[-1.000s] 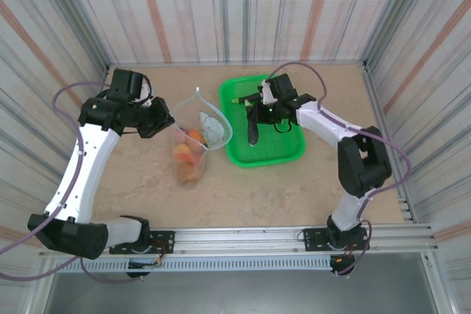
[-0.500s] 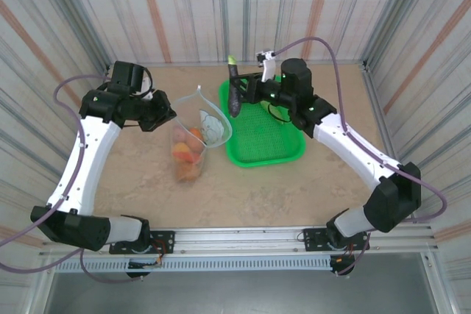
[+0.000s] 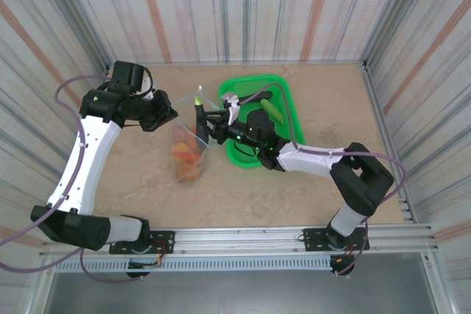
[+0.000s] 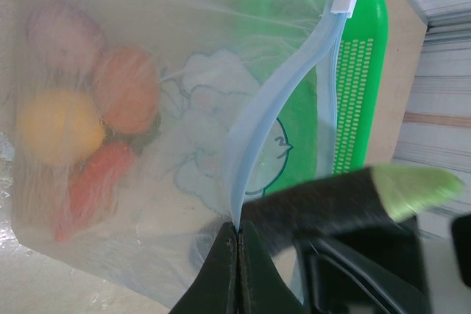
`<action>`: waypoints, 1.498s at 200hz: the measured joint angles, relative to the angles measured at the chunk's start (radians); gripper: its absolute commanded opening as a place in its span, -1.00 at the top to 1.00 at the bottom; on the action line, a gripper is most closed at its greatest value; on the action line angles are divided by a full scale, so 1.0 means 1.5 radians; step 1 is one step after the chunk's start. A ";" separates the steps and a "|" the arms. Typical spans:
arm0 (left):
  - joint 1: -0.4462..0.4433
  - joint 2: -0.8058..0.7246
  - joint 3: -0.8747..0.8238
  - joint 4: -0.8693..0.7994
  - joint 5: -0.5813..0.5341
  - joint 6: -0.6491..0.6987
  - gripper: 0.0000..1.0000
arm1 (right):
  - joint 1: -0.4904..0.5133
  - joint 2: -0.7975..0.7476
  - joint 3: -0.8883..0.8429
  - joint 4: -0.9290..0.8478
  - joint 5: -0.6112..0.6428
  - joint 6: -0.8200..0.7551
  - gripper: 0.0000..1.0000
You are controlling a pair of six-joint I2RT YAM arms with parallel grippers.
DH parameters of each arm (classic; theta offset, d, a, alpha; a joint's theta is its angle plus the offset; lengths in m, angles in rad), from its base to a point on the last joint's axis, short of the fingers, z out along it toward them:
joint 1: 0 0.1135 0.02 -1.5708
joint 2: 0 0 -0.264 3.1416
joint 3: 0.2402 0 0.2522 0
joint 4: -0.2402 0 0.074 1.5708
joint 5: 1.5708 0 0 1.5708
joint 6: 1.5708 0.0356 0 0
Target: Place the food in the zip-top bag and seal the zipper
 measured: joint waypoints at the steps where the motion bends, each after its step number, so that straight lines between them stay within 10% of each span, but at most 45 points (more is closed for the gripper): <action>1: 0.000 0.000 0.000 0.000 0.000 0.000 1.00 | -0.001 0.001 0.000 0.002 0.001 0.000 0.33; 119: 0.000 -0.001 -0.003 0.000 0.000 -0.005 1.00 | -0.008 0.033 0.004 0.000 -0.022 0.050 -0.16; 237: 0.000 -0.032 -0.006 -0.001 -0.021 0.007 1.00 | -0.176 -0.119 0.231 -0.578 -0.017 0.006 -0.02; 299: 0.000 -0.065 -0.028 -0.001 -0.031 0.017 1.00 | -0.322 0.031 0.320 -0.852 0.055 -0.047 -0.17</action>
